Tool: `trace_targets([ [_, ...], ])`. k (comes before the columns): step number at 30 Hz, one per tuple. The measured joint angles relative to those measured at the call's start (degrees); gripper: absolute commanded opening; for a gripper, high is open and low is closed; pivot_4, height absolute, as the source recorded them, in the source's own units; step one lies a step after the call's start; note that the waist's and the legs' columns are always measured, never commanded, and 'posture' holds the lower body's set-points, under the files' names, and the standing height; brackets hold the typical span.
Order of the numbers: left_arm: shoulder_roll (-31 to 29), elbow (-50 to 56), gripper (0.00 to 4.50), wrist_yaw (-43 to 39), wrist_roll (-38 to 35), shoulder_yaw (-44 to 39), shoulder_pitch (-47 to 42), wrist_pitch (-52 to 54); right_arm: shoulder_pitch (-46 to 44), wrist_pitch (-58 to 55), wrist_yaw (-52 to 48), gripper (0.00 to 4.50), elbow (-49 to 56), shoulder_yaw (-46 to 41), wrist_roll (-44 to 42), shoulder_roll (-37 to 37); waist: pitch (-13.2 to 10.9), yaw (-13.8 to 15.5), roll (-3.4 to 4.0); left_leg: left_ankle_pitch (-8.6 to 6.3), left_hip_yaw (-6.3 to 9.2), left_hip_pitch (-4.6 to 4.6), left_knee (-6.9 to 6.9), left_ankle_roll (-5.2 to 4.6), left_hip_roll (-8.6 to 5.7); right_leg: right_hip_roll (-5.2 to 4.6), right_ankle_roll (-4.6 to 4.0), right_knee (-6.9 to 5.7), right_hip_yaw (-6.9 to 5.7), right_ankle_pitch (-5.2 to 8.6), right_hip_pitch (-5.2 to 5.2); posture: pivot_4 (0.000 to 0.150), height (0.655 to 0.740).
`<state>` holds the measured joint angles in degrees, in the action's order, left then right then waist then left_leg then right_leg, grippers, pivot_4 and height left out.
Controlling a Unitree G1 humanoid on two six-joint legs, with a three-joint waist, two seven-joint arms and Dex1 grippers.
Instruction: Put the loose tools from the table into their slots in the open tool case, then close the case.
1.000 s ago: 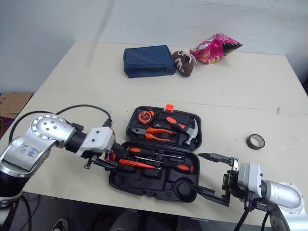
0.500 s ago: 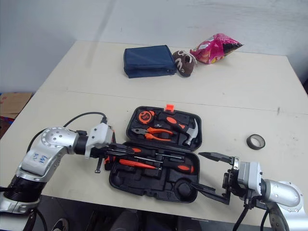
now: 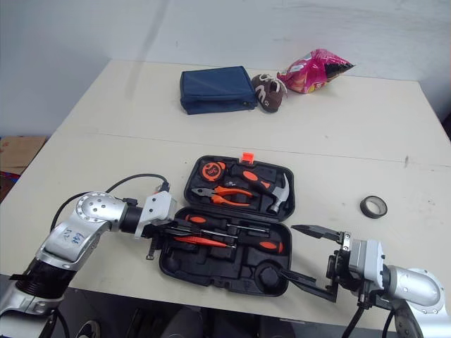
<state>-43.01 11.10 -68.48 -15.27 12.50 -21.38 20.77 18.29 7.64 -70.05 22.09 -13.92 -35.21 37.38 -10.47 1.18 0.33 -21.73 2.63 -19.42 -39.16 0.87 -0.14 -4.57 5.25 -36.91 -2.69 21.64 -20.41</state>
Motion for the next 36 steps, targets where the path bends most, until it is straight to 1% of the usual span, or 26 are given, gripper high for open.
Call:
trace_targets([
  [9,0.03,0.7,0.03,-1.33,0.2,1.12,0.56,-2.65,-0.06,1.09,0.4,4.5,-0.19,0.0,0.7,-0.5,0.0,0.02,0.0,0.0,0.0,0.0,0.0,0.0,0.0,0.0,0.0,0.0,0.0,0.0,0.0,0.15,0.74],
  [13,-0.91,1.66,0.03,-2.22,1.04,1.71,1.54,-5.39,-0.01,1.09,0.72,4.5,-0.19,0.0,0.84,-0.58,0.02,0.01,0.03,0.0,-0.01,0.03,0.0,0.0,0.0,0.0,0.0,0.02,0.01,0.0,0.02,0.15,0.74],
  [21,-1.15,1.64,0.03,-2.54,1.68,2.38,2.73,-4.53,-0.83,-0.28,2.91,4.5,0.38,0.2,1.13,-0.61,0.06,-0.05,0.1,0.0,-0.03,0.13,0.0,0.0,0.0,-0.01,0.0,0.03,0.04,0.0,0.06,0.15,0.74],
  [23,-1.15,1.65,0.03,-2.79,0.33,1.71,3.34,-3.75,-0.95,-0.55,3.37,4.5,0.69,0.2,1.12,-0.61,0.07,-0.09,0.11,0.0,-0.03,0.13,0.0,0.0,0.01,0.0,0.0,0.03,0.04,0.0,0.06,0.15,0.74],
  [26,-0.7,1.46,0.03,-3.98,-3.72,-0.84,4.49,-2.42,-0.83,-0.9,3.64,4.5,0.98,0.2,1.12,-0.6,0.06,-0.1,0.1,0.0,-0.02,0.09,0.0,0.0,0.01,-0.01,0.0,0.02,0.03,0.0,0.04,0.15,0.74],
  [29,0.25,1.37,0.03,-3.32,-6.16,-3.73,3.62,-2.46,-0.86,-1.3,3.71,4.5,1.0,0.2,1.12,-0.6,0.06,0.01,0.1,0.0,-0.01,0.09,0.0,0.0,0.0,-0.02,0.0,0.05,0.03,0.0,0.05,0.15,0.74],
  [36,1.58,-1.1,0.03,-0.44,-2.54,-2.27,3.27,-3.26,-1.48,-1.38,3.68,4.5,0.99,0.2,1.18,-0.6,0.06,0.05,0.1,0.0,-0.01,0.07,0.01,0.0,-0.01,-0.01,0.0,0.02,0.02,0.0,0.04,0.15,0.74],
])
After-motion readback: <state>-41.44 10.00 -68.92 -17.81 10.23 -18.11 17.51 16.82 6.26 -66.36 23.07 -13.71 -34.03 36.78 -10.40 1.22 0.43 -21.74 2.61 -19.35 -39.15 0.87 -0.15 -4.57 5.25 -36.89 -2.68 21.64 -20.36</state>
